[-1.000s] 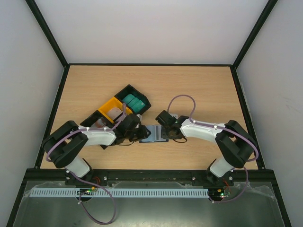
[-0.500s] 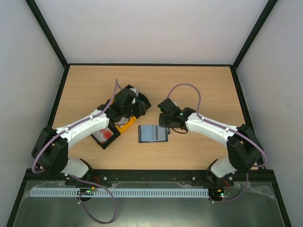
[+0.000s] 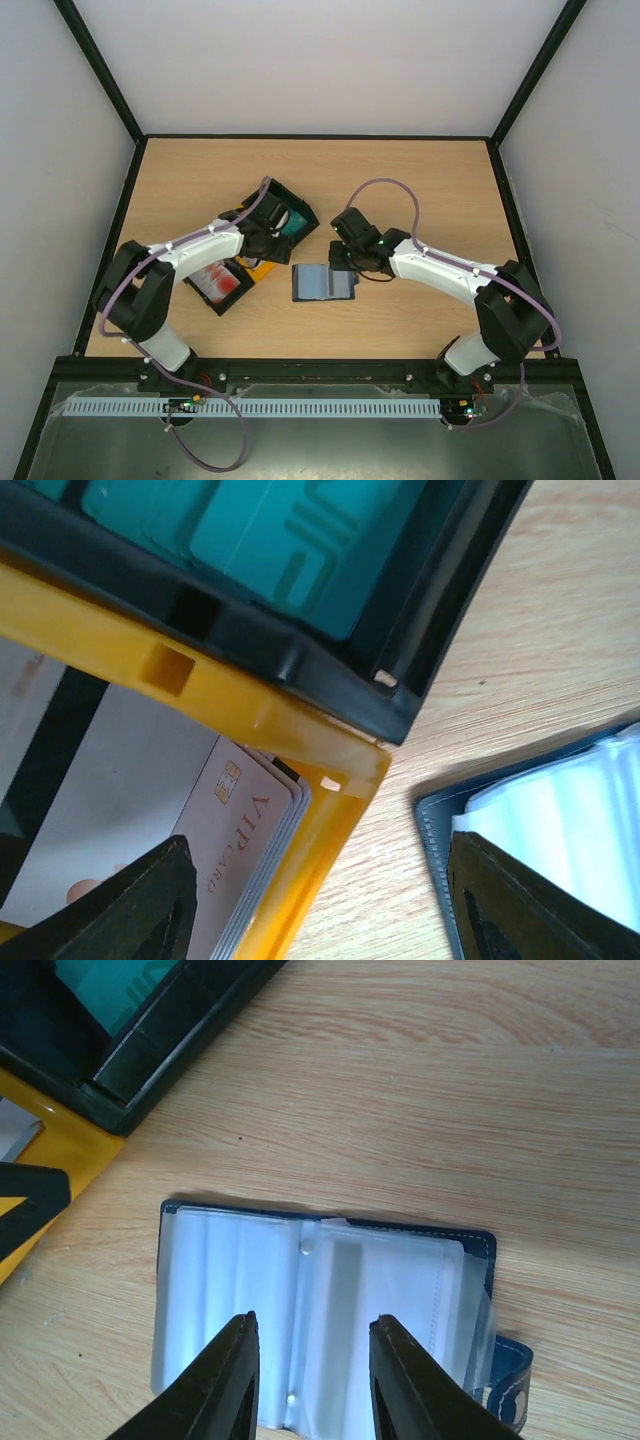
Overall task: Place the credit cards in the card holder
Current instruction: Pick up the credit card from the storage box.
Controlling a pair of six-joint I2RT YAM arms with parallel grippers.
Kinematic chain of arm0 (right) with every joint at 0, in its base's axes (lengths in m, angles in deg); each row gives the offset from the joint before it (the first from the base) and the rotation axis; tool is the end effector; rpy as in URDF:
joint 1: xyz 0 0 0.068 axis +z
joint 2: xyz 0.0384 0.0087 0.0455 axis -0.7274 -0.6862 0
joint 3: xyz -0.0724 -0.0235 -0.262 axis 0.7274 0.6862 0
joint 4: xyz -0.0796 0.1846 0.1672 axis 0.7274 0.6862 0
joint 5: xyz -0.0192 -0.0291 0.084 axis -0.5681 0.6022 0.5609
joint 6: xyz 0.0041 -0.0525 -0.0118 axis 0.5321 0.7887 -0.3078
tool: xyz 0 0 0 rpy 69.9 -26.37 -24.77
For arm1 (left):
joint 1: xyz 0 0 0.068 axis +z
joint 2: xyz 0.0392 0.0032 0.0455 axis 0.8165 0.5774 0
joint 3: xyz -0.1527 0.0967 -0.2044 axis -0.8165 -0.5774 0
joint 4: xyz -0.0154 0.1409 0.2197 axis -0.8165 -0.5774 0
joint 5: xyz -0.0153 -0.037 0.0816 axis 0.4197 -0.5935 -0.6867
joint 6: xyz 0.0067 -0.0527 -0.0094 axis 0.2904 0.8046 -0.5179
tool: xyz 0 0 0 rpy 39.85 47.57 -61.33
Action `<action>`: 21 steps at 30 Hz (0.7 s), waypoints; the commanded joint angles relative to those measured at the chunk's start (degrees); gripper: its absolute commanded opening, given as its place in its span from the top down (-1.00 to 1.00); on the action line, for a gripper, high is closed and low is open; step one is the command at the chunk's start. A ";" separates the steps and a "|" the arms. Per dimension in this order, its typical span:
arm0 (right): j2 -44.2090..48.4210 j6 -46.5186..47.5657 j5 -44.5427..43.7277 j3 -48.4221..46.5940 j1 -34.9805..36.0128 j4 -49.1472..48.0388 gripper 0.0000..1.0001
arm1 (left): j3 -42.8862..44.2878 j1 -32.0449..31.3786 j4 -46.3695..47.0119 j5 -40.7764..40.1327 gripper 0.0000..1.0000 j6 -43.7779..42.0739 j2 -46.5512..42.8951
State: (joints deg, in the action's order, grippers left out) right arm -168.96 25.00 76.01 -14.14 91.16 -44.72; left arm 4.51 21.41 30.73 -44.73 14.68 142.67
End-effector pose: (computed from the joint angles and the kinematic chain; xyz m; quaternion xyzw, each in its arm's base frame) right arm 0.2162 0.2191 0.2173 -0.0668 0.9473 0.2525 0.1854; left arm 0.2685 -0.1764 0.2007 0.1041 0.9621 -0.1136 0.2250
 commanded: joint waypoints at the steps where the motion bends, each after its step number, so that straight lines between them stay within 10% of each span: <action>1: 0.85 0.34 0.16 1.44 -0.03 -0.93 0.41 | 0.68 -0.01 -2.63 -1.73 -0.42 -2.76 3.04; 21: 0.97 -0.72 0.78 3.55 -0.04 -2.23 0.41 | -0.95 -2.54 -4.96 -1.78 -0.33 -3.77 2.98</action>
State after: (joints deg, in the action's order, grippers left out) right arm -168.94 24.76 77.10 -11.94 91.16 -46.10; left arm 4.42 19.27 28.37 -48.38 11.60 147.74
